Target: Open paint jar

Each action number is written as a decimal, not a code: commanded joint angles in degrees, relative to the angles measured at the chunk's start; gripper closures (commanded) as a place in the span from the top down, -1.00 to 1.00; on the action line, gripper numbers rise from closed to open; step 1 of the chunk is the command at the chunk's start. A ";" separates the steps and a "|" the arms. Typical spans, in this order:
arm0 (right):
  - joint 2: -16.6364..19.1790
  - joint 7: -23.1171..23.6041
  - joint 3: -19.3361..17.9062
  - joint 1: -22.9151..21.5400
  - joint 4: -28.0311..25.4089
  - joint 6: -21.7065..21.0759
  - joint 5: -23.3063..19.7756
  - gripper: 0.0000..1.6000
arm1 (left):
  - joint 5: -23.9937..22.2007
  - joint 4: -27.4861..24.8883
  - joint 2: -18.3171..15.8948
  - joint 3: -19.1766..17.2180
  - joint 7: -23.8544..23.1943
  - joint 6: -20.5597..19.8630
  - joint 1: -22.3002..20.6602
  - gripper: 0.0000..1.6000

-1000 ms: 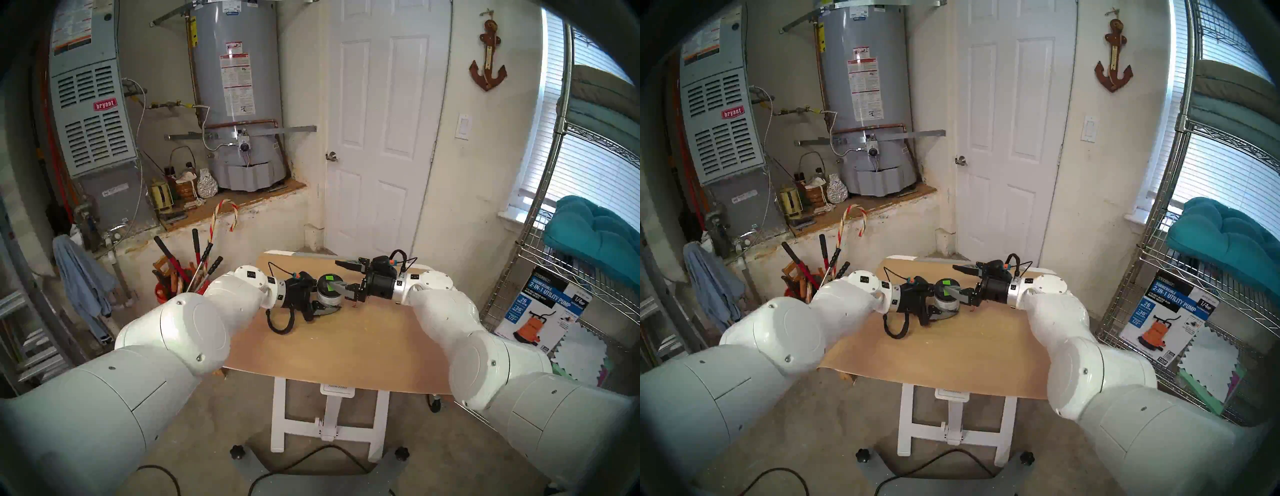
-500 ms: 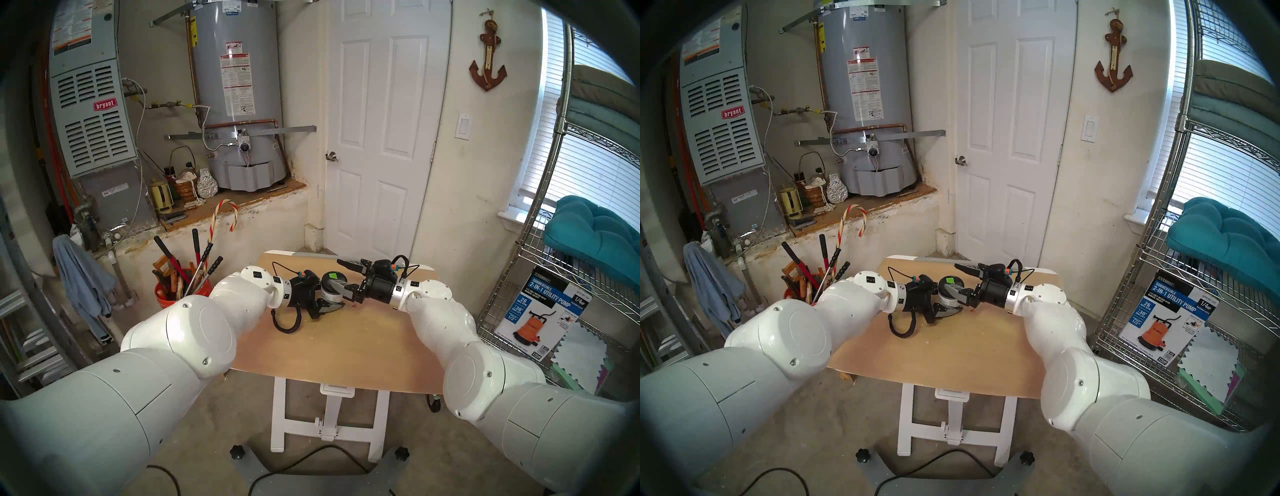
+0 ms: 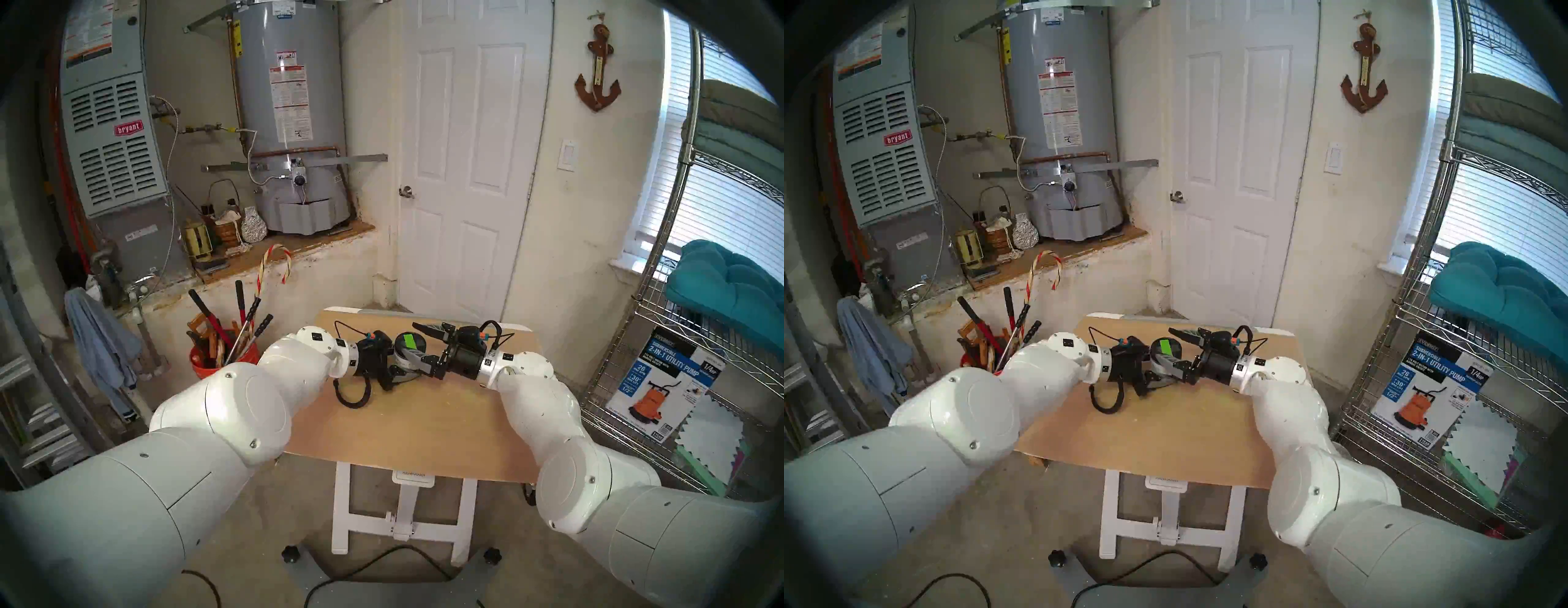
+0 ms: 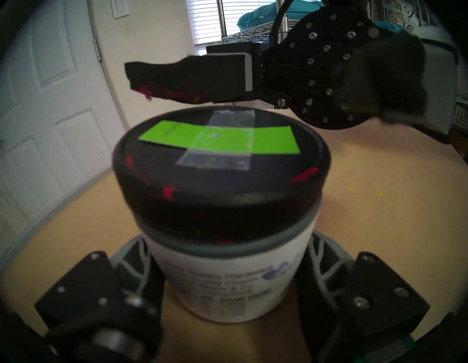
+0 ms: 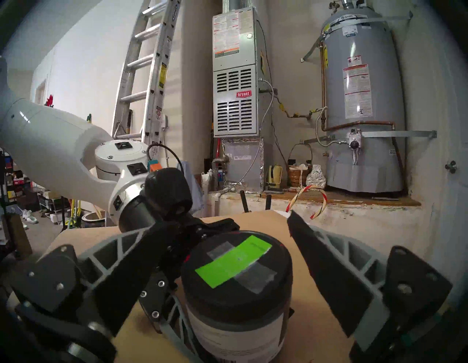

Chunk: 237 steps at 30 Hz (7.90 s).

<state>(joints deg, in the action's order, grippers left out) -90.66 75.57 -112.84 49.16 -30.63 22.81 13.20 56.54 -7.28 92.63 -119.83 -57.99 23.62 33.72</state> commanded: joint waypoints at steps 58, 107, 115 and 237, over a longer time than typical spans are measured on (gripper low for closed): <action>-2.52 -7.60 2.54 4.34 -14.21 -3.99 8.72 -1.00 | -0.39 1.05 -1.45 0.09 -2.58 -0.29 -0.22 -1.00; 1.09 2.52 10.07 -14.12 9.25 -3.77 15.01 -1.00 | -1.43 1.36 -2.72 -0.21 -7.23 0.67 -1.30 -1.00; 1.97 2.73 8.66 -15.77 11.38 -3.74 14.63 -1.00 | -1.24 1.39 -2.53 -0.21 -7.60 0.73 -1.26 -1.00; 9.28 -8.43 -1.61 -18.55 21.42 -4.26 19.25 -1.00 | -1.53 0.33 -4.61 -0.54 -13.67 -2.06 -1.33 1.00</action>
<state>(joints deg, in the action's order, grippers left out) -81.24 67.72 -114.63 31.55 -9.02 18.10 32.31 55.44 -6.92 89.47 -119.98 -69.77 21.17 33.37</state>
